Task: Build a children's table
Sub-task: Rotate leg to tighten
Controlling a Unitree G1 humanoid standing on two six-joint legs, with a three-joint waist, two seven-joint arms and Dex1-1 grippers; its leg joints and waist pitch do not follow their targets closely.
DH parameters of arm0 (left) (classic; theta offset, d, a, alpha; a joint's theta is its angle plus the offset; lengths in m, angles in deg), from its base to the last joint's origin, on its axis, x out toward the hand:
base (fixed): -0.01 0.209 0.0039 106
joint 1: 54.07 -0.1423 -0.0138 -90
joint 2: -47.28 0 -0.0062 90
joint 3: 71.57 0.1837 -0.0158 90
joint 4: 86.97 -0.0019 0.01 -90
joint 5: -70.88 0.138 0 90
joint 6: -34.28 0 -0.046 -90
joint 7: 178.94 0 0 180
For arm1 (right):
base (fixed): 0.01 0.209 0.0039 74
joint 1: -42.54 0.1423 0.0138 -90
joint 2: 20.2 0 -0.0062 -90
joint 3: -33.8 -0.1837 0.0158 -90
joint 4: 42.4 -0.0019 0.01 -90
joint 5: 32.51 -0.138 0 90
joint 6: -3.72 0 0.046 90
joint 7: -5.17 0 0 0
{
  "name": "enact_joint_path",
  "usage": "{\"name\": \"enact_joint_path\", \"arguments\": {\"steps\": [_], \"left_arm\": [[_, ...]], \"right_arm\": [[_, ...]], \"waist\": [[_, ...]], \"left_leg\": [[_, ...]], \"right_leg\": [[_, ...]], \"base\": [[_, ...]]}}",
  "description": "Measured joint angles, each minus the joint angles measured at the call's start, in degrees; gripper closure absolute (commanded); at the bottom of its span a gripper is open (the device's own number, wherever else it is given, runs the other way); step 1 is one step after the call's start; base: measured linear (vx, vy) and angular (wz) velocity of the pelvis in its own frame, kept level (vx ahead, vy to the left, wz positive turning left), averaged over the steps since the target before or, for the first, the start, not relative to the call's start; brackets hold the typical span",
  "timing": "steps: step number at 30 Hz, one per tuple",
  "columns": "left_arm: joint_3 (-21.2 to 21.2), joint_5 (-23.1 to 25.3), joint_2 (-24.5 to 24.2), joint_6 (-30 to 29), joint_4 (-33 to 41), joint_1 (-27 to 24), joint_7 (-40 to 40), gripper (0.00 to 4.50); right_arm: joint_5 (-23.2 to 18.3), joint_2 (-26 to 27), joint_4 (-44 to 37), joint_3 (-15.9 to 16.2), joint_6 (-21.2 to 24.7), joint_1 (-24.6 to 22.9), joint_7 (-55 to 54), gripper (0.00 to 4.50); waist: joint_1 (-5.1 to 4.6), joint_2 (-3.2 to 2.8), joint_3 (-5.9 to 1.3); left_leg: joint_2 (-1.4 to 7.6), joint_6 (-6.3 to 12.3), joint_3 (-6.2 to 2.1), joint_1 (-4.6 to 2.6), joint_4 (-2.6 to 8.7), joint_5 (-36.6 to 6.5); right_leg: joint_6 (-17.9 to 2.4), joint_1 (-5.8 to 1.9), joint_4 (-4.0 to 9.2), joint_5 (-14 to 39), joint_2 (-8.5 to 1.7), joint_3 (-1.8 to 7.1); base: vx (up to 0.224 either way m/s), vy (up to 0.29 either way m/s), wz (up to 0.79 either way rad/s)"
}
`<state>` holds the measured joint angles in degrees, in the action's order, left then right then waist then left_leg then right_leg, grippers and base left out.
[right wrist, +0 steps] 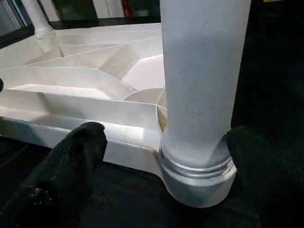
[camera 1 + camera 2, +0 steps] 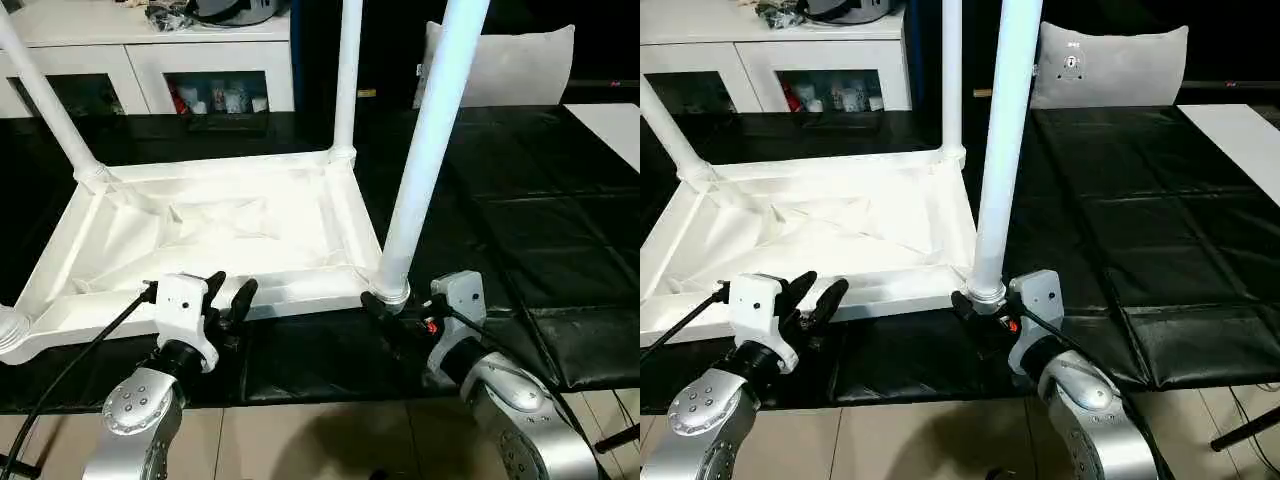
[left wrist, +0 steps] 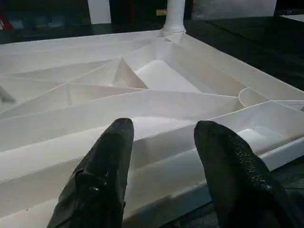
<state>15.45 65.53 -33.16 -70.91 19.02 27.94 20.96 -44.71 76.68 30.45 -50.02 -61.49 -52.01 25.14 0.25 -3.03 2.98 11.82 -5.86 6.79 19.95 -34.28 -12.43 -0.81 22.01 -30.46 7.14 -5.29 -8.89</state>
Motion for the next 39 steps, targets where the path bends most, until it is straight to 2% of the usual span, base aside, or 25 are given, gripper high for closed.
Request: {"name": "enact_joint_path", "arguments": {"steps": [39], "left_arm": [[0.0,0.0,0.0,0.0,0.0,0.0,0.0,1.8]], "right_arm": [[0.0,0.0,0.0,0.0,0.0,0.0,0.0,0.0]], "waist": [[0.01,0.0,-0.02]], "left_leg": [[0.0,0.0,0.01,0.0,0.0,0.0]], "right_leg": [[0.0,0.0,-0.03,0.0,0.0,0.01]], "base": [[0.0,0.0,0.0]]}}
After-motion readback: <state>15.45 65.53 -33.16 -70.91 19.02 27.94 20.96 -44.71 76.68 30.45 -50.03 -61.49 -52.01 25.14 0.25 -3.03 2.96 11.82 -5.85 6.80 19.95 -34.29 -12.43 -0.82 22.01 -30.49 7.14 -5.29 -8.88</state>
